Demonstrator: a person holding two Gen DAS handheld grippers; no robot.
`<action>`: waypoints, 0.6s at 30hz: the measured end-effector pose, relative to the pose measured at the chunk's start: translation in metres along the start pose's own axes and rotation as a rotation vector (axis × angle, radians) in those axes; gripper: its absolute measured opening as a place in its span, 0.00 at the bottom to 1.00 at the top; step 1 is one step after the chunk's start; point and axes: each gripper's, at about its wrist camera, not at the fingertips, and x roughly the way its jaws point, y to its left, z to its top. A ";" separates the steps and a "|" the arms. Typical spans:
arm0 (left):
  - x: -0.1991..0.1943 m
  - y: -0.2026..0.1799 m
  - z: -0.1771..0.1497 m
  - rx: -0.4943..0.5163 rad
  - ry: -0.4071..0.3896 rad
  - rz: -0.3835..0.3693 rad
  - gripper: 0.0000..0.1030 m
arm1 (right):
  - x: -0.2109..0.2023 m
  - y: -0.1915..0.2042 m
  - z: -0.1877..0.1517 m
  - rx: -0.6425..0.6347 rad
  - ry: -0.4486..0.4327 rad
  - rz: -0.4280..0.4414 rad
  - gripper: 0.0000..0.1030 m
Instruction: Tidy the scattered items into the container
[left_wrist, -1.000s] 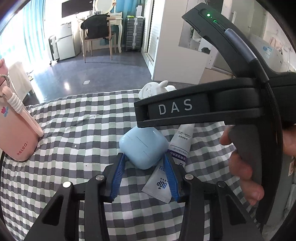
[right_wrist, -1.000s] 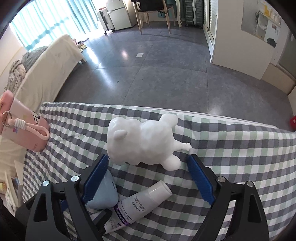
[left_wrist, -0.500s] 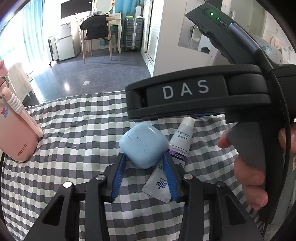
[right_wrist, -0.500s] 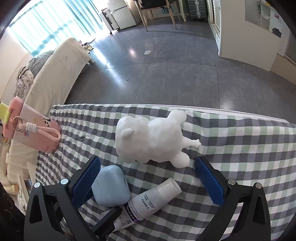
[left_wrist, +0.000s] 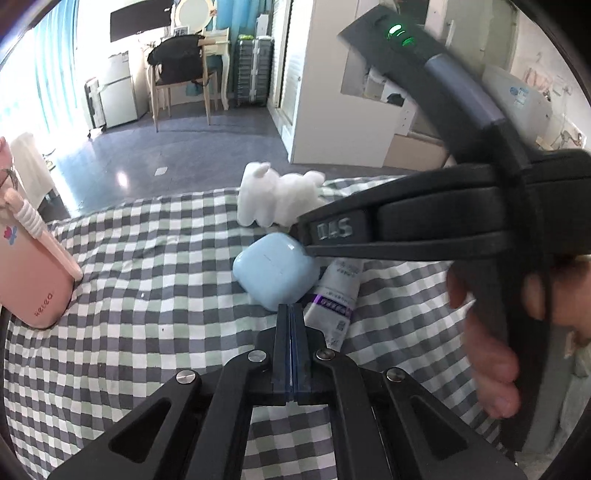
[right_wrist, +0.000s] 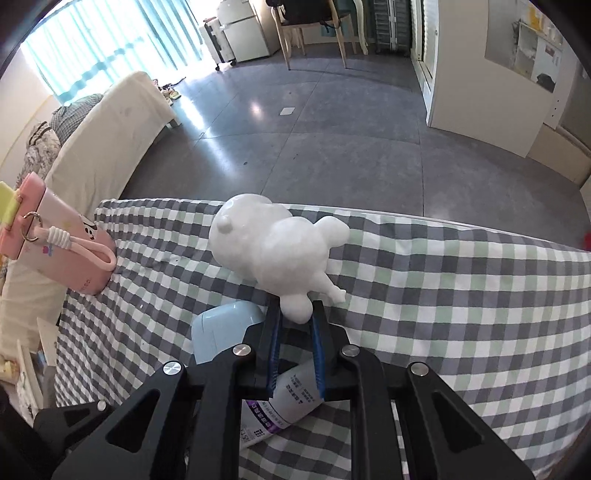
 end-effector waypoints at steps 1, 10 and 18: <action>0.000 0.001 0.000 -0.005 0.005 -0.005 0.00 | -0.002 -0.001 -0.001 0.001 -0.005 -0.001 0.14; -0.007 0.009 -0.009 -0.018 0.005 -0.003 0.00 | -0.034 -0.003 -0.015 0.005 -0.059 -0.004 0.00; -0.020 0.019 -0.028 -0.032 0.009 0.003 0.00 | -0.054 -0.016 -0.036 0.026 -0.072 -0.007 0.00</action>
